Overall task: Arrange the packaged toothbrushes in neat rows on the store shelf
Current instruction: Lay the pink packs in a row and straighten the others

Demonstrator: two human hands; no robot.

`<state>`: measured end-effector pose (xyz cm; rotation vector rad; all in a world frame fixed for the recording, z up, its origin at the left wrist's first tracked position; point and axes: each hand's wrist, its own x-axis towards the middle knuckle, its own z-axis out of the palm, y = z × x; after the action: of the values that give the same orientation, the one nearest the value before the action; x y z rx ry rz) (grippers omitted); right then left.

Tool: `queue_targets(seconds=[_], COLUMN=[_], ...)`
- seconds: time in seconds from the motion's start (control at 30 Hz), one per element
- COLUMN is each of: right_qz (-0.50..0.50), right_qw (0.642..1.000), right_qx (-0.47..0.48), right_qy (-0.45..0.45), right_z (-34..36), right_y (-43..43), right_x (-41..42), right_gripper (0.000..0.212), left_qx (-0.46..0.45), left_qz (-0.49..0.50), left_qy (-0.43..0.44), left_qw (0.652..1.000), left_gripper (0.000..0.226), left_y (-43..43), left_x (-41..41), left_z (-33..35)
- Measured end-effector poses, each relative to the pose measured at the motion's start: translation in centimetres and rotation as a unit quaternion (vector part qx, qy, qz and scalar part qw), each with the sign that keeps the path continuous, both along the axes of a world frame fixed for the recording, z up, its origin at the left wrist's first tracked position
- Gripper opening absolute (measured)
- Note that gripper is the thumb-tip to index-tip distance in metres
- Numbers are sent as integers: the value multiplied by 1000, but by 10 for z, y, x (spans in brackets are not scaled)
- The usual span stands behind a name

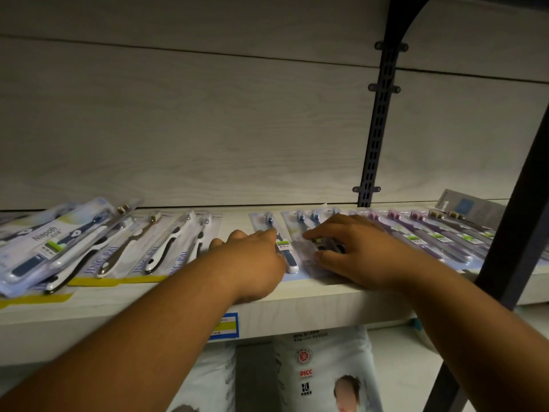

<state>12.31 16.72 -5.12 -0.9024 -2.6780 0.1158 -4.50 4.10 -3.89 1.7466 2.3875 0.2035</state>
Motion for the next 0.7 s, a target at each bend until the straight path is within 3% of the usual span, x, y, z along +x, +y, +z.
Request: queue_targets(seconds=[0.7], right_qz=[-103], right_qw=[992], right_qx=[-25], right_qy=[73], right_z=[-5], right_y=[11], right_x=[2], right_gripper=[36], left_qx=[-80], left_qz=[-66], left_qy=[54], left_qw=[993], left_gripper=[59], left_y=[29], left_x=[29], left_z=[16])
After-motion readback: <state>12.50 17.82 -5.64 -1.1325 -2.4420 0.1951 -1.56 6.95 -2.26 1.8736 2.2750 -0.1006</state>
